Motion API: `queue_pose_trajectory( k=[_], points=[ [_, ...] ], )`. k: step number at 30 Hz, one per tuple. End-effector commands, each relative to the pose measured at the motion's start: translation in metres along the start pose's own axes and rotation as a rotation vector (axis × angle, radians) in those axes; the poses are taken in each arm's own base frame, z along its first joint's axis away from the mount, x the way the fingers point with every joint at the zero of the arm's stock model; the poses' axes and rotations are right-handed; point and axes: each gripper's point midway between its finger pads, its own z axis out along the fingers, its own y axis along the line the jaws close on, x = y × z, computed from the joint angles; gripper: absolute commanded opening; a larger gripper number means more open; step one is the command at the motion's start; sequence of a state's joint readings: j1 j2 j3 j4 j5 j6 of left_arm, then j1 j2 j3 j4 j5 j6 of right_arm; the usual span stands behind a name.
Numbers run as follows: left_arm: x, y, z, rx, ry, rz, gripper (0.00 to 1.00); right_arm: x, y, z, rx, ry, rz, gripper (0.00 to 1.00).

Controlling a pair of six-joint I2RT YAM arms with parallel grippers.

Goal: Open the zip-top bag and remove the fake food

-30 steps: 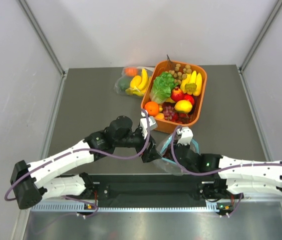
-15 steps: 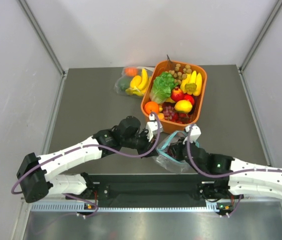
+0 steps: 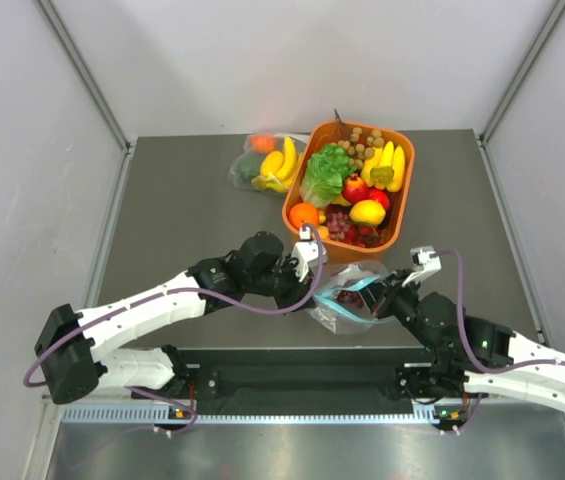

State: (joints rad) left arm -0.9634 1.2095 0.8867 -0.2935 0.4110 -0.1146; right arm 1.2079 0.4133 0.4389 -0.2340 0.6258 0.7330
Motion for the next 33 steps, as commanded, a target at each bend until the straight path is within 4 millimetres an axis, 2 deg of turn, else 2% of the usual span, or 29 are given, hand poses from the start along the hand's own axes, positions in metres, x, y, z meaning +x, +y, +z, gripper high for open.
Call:
queue_pose_trajectory(
  k=[1,4,10,15,19,25,33],
  points=[
    [-0.009,0.017,-0.004,-0.107,-0.012,0.013,0.0,-0.023,0.013,-0.008,-0.047,-0.047,0.043,0.0],
    [-0.01,0.025,-0.005,-0.154,-0.015,0.005,0.0,-0.021,0.021,-0.013,-0.105,-0.022,0.052,0.0],
    [-0.011,0.046,-0.008,-0.253,-0.024,-0.021,0.0,-0.002,0.027,-0.017,-0.143,0.069,0.039,0.0],
    [-0.007,0.059,-0.006,-0.284,-0.002,-0.063,0.0,0.0,0.048,-0.022,-0.248,0.104,0.05,0.0],
    [-0.002,0.058,-0.001,-0.254,0.023,-0.07,0.0,-0.007,0.057,-0.022,-0.282,0.079,0.056,0.0],
    [0.006,0.059,0.005,-0.244,0.066,-0.075,0.0,-0.03,0.069,-0.025,-0.335,-0.007,0.075,0.0],
    [0.012,0.06,0.01,-0.237,0.101,-0.086,0.0,-0.073,0.092,-0.038,-0.434,-0.144,0.133,0.0]
  ],
)
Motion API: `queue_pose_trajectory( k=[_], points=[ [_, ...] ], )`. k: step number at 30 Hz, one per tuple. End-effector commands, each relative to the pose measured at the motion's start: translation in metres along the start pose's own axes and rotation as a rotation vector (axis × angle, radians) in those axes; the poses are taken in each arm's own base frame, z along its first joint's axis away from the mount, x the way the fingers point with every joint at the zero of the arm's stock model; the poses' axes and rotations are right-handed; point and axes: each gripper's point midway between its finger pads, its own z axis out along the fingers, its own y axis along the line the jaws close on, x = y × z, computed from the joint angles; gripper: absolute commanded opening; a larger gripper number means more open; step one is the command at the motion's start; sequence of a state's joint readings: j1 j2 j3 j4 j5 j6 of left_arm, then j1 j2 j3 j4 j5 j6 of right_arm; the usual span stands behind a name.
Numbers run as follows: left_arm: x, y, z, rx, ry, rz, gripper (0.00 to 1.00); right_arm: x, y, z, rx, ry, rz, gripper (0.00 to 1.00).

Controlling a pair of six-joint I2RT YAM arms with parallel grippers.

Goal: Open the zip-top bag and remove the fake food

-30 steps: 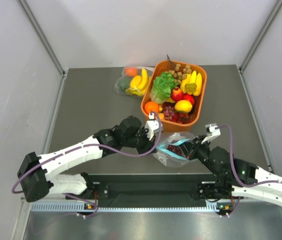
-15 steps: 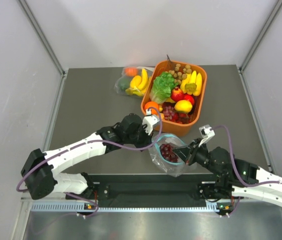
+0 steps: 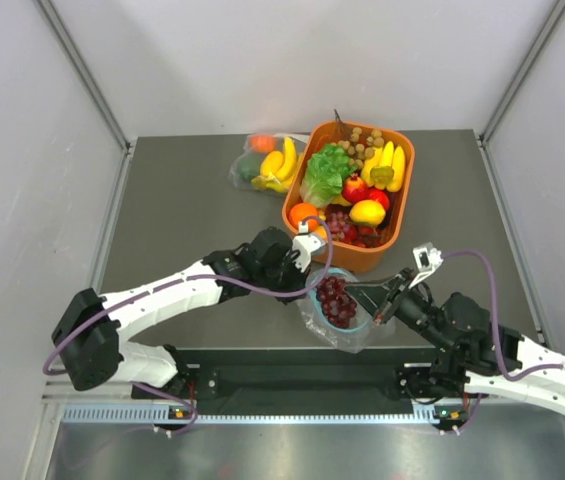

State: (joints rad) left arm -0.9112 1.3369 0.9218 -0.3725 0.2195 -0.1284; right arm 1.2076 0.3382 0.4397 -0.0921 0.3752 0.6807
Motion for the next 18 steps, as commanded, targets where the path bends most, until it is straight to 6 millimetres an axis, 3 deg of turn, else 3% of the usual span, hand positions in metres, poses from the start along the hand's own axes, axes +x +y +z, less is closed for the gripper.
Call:
queue_pose_trajectory(
  k=[1,11,14,15,17,18],
  points=[
    [-0.015,-0.003,-0.003,0.01,-0.024,0.009,0.0,-0.062,0.043,-0.008,-0.133,-0.179,0.054,0.0],
    [-0.012,0.015,-0.003,-0.067,-0.007,-0.031,0.0,-0.112,0.061,-0.017,-0.12,-0.27,-0.042,0.0],
    [-0.012,0.032,-0.006,-0.145,-0.008,-0.065,0.0,-0.131,0.062,-0.016,-0.055,-0.282,-0.124,0.0],
    [-0.013,0.041,-0.008,-0.173,-0.013,-0.083,0.0,-0.148,0.066,-0.02,-0.036,-0.314,-0.132,0.0],
    [-0.014,0.049,-0.013,-0.201,-0.023,-0.105,0.0,-0.154,0.061,-0.013,0.037,-0.304,-0.207,0.0],
    [-0.015,0.054,-0.016,-0.22,-0.029,-0.111,0.0,-0.171,0.067,-0.017,0.05,-0.331,-0.217,0.0]
  ],
)
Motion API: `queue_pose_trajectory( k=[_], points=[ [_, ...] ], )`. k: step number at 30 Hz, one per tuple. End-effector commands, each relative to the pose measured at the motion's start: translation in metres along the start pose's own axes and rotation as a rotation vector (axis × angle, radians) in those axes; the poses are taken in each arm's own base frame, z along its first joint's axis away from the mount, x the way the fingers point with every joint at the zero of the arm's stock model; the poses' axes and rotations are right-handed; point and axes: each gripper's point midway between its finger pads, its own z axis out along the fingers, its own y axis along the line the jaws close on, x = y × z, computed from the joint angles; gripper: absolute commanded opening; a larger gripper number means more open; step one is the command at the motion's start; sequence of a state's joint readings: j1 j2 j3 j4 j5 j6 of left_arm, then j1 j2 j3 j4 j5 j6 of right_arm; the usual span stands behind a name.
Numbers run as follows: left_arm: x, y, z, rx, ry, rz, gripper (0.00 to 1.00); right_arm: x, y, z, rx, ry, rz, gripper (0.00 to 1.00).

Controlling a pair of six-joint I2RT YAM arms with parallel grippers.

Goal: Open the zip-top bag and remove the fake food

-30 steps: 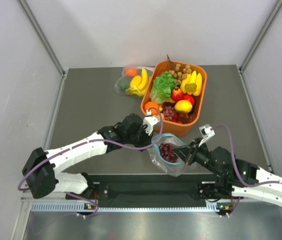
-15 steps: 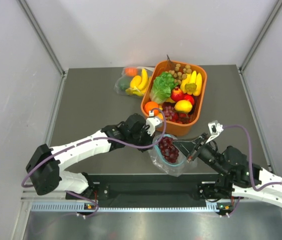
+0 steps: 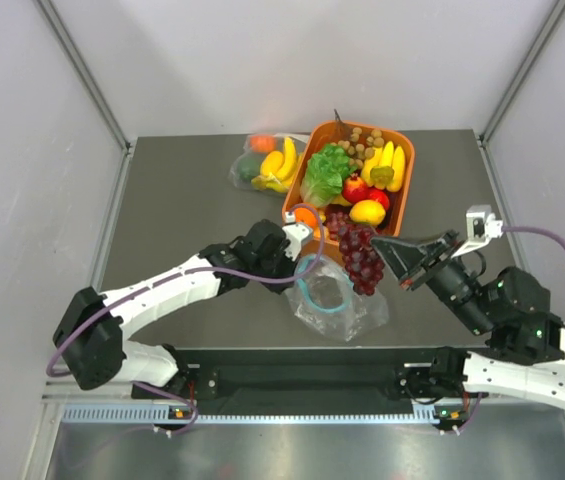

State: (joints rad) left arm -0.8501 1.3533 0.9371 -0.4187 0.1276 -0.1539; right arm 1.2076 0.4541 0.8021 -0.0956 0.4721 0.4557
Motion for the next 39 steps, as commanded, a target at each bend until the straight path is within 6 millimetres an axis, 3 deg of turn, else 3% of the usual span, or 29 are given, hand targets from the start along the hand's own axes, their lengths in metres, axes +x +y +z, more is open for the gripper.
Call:
queue_pose_trajectory(
  k=[1,7,10,15,18,22,24,30,37,39],
  points=[
    [-0.021,0.027,-0.013,-0.11,-0.06,-0.054,0.0,-0.049,-0.004,0.007,0.101,-0.082,-0.131,0.0],
    [-0.032,0.064,-0.041,-0.274,-0.136,-0.069,0.0,-0.07,-0.014,0.033,0.228,-0.07,-0.309,0.0],
    [-0.041,0.086,-0.064,-0.375,-0.197,-0.083,0.0,-0.065,-0.028,0.055,0.252,-0.028,-0.358,0.0],
    [-0.049,0.122,-0.106,-0.548,-0.301,-0.111,0.0,-0.037,-0.079,0.095,0.249,0.093,-0.332,0.0],
    [-0.05,0.134,-0.121,-0.621,-0.336,-0.114,0.0,-0.035,-0.099,0.112,0.224,0.078,-0.303,0.0],
    [-0.049,0.14,-0.125,-0.627,-0.344,-0.13,0.0,-0.019,-0.115,0.13,0.198,0.122,-0.276,0.0],
    [-0.049,0.143,-0.126,-0.629,-0.34,-0.137,0.0,-0.022,-0.108,0.138,0.156,0.102,-0.272,0.0],
    [-0.047,0.152,-0.134,-0.652,-0.354,-0.162,0.0,0.001,-0.122,0.152,0.16,0.138,-0.218,0.0],
    [-0.045,0.151,-0.129,-0.638,-0.337,-0.167,0.03,0.054,-0.18,0.147,0.314,0.235,-0.201,0.0],
    [-0.045,0.151,-0.129,-0.635,-0.337,-0.167,0.04,0.062,-0.19,0.147,0.337,0.251,-0.206,0.0]
  ],
)
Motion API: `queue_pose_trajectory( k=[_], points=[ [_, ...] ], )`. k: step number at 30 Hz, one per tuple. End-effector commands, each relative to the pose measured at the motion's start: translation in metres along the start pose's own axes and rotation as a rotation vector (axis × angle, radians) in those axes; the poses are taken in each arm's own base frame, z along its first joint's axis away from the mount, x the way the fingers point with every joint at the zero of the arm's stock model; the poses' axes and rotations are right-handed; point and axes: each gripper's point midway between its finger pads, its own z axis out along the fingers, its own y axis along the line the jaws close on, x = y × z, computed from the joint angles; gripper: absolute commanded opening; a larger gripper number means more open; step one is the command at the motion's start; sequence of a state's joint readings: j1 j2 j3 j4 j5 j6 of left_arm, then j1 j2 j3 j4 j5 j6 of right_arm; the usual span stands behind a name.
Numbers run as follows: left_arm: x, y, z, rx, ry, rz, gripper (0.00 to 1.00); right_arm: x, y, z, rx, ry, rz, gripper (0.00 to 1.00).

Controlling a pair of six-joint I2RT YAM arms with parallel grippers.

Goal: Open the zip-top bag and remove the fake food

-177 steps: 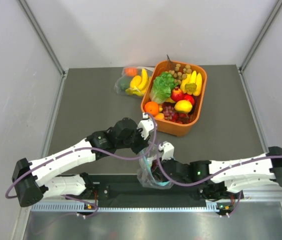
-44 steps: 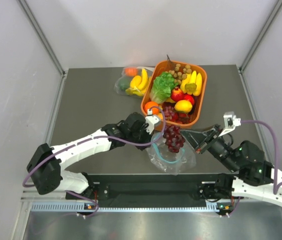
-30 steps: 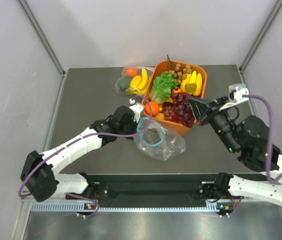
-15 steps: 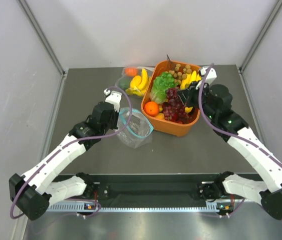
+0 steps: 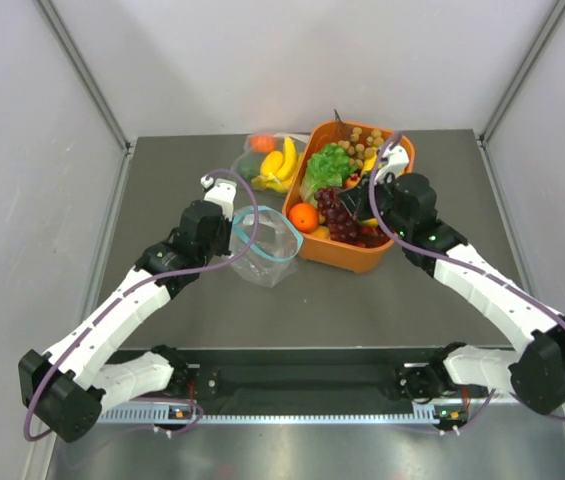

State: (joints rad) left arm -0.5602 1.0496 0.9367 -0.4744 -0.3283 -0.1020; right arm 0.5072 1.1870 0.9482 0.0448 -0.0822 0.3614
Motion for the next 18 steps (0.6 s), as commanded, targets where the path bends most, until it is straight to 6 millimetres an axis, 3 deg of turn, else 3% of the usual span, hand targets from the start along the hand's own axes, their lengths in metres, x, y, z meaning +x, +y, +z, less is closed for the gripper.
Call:
queue_pose_trajectory(
  k=[1,6,8,10,11,14,18],
  points=[
    [-0.005,0.001,0.0,0.003,-0.022,-0.007,0.04,-0.002,-0.016,0.012,0.049,-0.043,-0.001,0.0],
    [-0.005,-0.001,0.0,0.013,-0.018,-0.008,0.1,0.014,-0.039,0.012,0.169,0.009,0.002,0.0],
    [-0.005,-0.002,0.0,0.018,-0.017,-0.008,0.25,0.011,-0.05,0.008,0.229,0.002,-0.006,0.02],
    [-0.005,-0.004,-0.001,0.029,-0.019,-0.008,0.36,0.009,-0.05,0.003,0.236,0.002,-0.023,0.14],
    [-0.005,-0.005,-0.001,0.033,-0.018,-0.007,0.46,0.006,-0.048,0.002,0.226,-0.005,-0.027,0.28],
    [-0.007,-0.005,-0.002,0.039,-0.024,-0.01,0.6,0.002,-0.04,-0.009,0.196,-0.002,-0.036,0.52],
    [-0.01,-0.006,-0.005,0.052,-0.041,-0.011,0.76,-0.007,-0.036,-0.021,0.188,0.0,-0.064,0.75]
  ],
)
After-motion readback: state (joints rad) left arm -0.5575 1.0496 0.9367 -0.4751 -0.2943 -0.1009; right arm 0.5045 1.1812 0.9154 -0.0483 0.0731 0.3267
